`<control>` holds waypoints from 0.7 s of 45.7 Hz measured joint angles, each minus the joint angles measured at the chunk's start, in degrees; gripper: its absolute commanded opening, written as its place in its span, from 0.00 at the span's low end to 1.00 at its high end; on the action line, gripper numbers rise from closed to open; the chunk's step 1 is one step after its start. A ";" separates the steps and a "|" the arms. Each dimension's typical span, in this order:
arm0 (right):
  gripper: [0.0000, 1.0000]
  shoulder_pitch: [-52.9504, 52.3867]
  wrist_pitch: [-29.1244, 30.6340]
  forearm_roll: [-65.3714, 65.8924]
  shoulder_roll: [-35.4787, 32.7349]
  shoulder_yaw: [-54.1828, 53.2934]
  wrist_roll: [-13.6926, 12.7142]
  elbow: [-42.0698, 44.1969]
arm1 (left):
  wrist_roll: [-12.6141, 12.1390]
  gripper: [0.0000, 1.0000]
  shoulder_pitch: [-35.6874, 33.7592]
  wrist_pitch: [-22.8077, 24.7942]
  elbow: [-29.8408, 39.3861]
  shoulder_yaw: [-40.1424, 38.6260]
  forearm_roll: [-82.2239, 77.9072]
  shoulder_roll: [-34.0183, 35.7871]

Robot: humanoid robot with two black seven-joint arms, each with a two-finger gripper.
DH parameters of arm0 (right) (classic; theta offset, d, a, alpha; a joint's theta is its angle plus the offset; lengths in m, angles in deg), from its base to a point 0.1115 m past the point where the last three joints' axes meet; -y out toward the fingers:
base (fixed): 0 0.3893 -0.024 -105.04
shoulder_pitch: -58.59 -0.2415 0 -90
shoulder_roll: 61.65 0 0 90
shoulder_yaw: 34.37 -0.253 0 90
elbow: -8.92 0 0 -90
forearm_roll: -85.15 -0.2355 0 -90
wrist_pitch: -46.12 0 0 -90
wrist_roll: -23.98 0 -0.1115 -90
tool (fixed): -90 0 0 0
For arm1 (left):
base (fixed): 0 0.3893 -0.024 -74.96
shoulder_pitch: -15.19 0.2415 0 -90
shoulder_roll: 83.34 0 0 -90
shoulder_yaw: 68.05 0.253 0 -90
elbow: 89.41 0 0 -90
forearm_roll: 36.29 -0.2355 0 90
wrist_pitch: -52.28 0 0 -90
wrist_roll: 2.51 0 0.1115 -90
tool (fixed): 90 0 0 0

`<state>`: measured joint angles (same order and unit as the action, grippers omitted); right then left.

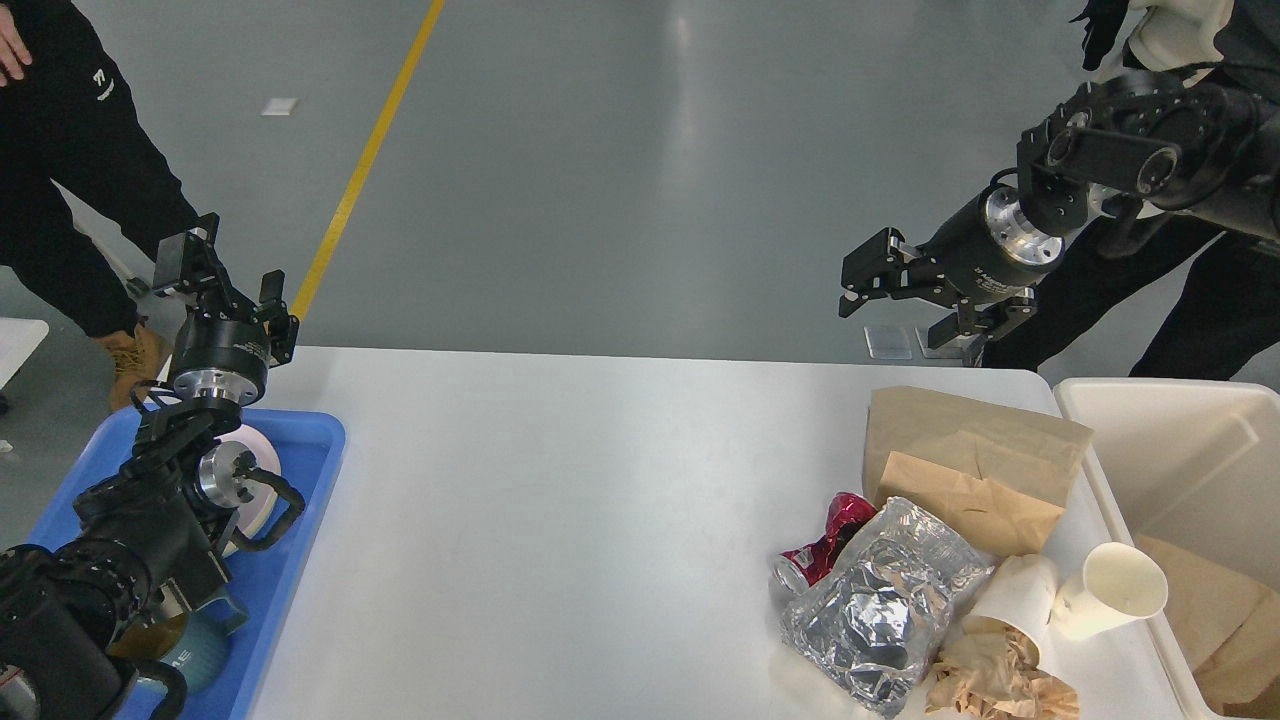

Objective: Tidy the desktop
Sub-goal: 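Raise the right gripper out of the bin toward the table, then lower the right gripper and grasp the white paper cup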

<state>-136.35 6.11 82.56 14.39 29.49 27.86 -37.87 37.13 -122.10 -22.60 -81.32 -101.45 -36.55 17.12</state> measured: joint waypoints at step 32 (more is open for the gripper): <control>0.97 25.44 -7.03 2.91 -3.11 -0.24 -1.71 2.09 | 0.00 0.96 0.00 0.00 0.00 0.00 0.01 0.00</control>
<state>-110.91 -0.92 85.47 11.28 29.24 26.15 -35.78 37.13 -122.10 -22.60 -81.32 -101.45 -36.55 17.12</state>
